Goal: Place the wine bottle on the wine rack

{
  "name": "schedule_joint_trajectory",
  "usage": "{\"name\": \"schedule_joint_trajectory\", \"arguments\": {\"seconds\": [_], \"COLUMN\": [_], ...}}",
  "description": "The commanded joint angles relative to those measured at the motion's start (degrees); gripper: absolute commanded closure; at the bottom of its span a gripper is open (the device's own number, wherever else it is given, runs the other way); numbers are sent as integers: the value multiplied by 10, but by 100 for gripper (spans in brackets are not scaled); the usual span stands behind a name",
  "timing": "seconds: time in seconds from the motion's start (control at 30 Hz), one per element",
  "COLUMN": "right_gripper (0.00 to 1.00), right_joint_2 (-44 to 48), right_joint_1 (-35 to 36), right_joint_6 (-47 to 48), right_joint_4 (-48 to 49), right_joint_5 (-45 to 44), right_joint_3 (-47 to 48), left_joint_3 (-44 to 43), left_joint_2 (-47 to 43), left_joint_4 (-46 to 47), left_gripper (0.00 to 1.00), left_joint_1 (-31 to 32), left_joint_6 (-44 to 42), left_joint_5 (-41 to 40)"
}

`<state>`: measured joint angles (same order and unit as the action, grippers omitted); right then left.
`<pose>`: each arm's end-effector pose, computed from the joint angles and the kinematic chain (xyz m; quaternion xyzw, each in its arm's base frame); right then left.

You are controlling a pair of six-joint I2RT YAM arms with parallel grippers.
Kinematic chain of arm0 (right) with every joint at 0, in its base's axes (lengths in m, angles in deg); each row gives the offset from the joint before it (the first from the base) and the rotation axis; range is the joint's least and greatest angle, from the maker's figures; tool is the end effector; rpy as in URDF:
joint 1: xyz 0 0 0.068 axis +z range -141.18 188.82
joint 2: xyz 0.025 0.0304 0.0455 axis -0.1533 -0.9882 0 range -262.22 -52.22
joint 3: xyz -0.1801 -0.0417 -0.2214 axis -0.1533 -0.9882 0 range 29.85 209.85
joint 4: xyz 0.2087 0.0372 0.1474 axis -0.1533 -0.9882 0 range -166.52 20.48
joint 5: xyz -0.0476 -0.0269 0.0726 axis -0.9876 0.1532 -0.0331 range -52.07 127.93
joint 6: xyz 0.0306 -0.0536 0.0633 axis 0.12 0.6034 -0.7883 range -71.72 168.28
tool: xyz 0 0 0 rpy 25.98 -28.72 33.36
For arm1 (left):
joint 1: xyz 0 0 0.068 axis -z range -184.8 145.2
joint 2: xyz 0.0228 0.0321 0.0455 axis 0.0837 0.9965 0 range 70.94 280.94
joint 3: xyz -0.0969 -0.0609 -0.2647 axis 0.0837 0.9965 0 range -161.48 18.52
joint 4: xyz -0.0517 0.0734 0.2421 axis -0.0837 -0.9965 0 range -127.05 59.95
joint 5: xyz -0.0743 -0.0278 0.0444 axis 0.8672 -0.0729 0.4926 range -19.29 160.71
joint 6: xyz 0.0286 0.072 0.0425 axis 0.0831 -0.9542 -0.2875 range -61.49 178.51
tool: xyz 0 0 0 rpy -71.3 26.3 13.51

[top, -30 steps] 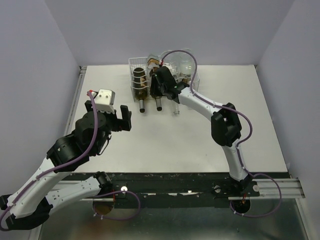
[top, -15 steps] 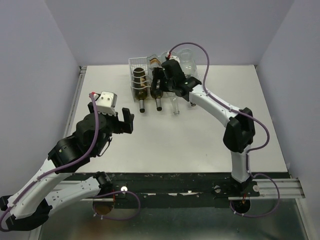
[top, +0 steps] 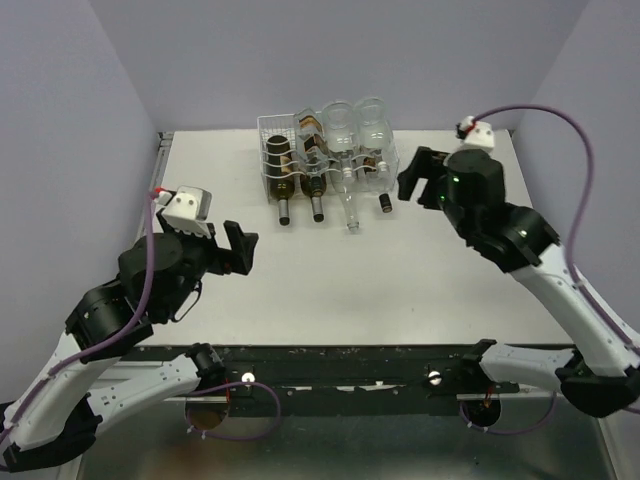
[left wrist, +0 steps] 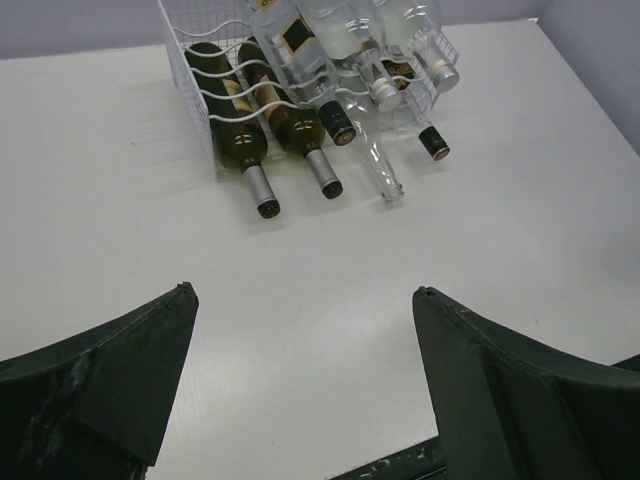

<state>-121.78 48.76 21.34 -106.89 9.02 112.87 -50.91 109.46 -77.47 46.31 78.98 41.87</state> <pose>0.2342 0.1465 0.4326 0.0434 0.8219 0.1164 0.5559 0.1012 -0.0651 0.4229 0.0613 0.7879 -0.1770 0.5867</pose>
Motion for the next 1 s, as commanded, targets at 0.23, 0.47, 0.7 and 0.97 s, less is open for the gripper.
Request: {"name": "schedule_joint_trajectory", "arguments": {"seconds": [0.23, 0.47, 0.7, 0.97], "right_gripper": [0, 0, 0, 0], "right_joint_2": [147, 167, 176, 177], "right_joint_1": [0, 0, 0, 1], "right_joint_6": [-36, -61, -72, -87], "right_joint_4": [-289, -363, -399, -405], "right_joint_5": [-8, 10, 8, 11], "right_joint_3": [44, 111, 133, 131], "left_joint_3": [-137, -209, -214, -245], "left_joint_2": [1, 29, 13, 13], "left_joint_4": [-165, -243, -242, -259], "left_gripper": [1, 1, 1, 1], "left_joint_1": [-1, -1, -1, -1], "left_joint_6": [16, 19, 18, 5], "left_joint_5": [27, 62, 78, 66]}}
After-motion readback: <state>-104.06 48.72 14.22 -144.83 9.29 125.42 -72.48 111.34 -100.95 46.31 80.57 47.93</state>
